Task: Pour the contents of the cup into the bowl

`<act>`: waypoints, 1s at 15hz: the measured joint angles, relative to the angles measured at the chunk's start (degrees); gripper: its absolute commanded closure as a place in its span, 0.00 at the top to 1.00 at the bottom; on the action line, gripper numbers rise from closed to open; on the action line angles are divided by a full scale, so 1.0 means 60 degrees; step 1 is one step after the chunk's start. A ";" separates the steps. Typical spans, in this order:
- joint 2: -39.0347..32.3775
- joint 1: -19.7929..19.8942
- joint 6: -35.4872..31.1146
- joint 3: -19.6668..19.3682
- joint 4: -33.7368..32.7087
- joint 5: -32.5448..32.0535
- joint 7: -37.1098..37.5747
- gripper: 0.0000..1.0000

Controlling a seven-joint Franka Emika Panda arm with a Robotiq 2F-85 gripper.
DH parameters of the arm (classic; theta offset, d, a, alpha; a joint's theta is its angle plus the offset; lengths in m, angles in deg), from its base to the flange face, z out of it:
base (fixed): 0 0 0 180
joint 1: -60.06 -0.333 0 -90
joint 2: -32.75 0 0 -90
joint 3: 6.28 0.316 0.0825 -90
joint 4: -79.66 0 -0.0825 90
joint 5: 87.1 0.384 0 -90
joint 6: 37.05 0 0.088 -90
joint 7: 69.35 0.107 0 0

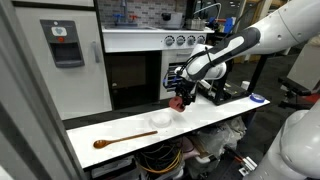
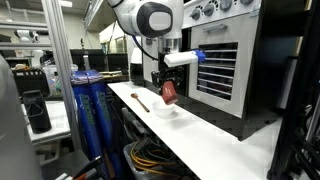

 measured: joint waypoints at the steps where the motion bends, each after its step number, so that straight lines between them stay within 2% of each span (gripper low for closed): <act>1: -0.0038 -0.0040 0.0006 0.0055 -0.0076 -0.0253 0.0254 0.47; 6: -0.0528 -0.0129 0.0138 0.0341 -0.0618 -0.1630 0.1523 0.47; 15: -0.1994 -0.0171 0.0519 0.0769 -0.1958 -0.3381 0.2949 0.47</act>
